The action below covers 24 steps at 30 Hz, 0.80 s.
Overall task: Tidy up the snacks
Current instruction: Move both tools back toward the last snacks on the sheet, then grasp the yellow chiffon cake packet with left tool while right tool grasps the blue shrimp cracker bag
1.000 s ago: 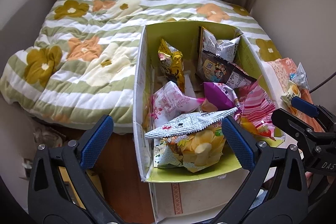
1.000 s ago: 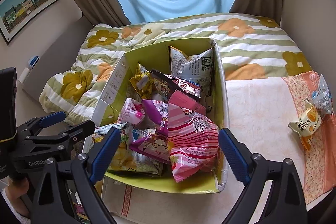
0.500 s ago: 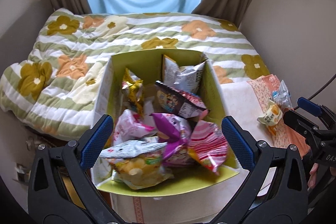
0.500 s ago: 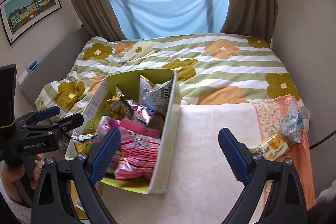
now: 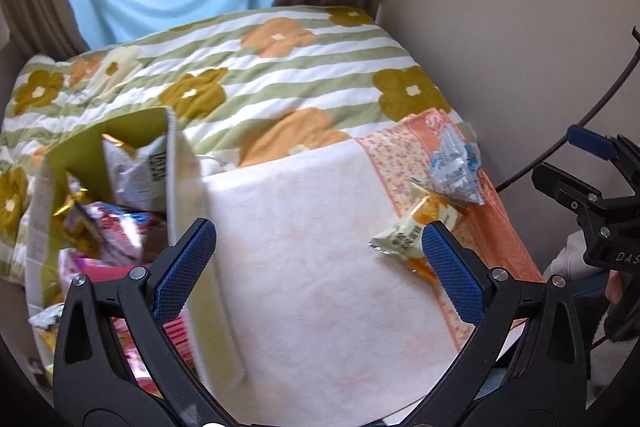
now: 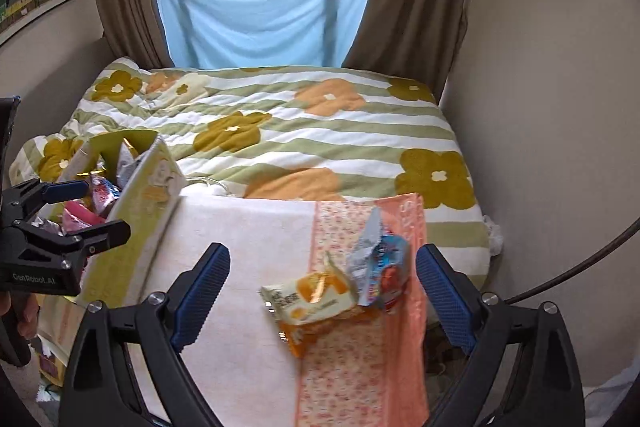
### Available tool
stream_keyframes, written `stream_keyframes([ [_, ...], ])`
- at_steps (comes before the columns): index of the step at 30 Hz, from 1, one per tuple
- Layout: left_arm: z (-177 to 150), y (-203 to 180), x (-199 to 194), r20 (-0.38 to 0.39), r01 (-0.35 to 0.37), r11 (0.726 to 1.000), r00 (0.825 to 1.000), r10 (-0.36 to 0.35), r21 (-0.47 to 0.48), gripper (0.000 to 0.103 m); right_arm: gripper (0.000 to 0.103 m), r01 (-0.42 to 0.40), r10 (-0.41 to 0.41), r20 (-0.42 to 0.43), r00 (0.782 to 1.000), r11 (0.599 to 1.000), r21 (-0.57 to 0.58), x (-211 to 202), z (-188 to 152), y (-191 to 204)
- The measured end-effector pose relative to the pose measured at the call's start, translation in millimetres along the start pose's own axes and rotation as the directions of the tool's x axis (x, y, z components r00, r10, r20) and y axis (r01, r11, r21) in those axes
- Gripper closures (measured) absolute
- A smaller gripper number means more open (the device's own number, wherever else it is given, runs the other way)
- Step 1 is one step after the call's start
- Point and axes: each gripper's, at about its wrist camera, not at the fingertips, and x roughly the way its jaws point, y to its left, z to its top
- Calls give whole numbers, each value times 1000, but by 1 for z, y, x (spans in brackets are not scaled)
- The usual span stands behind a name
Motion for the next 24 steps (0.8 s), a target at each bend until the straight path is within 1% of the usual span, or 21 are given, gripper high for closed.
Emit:
stream_keyframes([
  [2, 0, -23, 21, -25, 30, 999, 999, -29, 24, 1, 10, -9, 9, -17, 1000, 1000, -28, 12, -2, -18],
  [4, -3, -47, 44, -67, 46, 997, 997, -41, 60, 1, 10, -21, 19, -50, 999, 999, -43, 29, -5, -34],
  [7, -10, -77, 75, -126, 84, 990, 990, -69, 116, 1, 10, -55, 49, -83, 995, 996, -66, 52, -12, -53],
  [11, -23, -107, 112, -188, 103, 972, 980, -63, 209, 1, 10, -114, 103, -127, 987, 990, -82, 79, -22, -66],
  [14, -30, -117, 138, -223, 126, 959, 972, -69, 254, 1, 10, -146, 133, -165, 977, 987, -64, 98, -27, -71],
  [16, -33, -119, 155, -241, 124, 951, 969, -55, 282, 1, 10, -137, 124, -188, 974, 989, -58, 112, -30, -72],
  [20, -38, -115, 184, -283, 157, 950, 956, -78, 271, 1, 10, -164, 154, -216, 964, 986, -29, 130, -36, -75],
  [24, -41, -114, 197, -287, 158, 947, 955, -75, 279, 3, 10, -168, 153, -214, 965, 984, -52, 142, -39, -71],
])
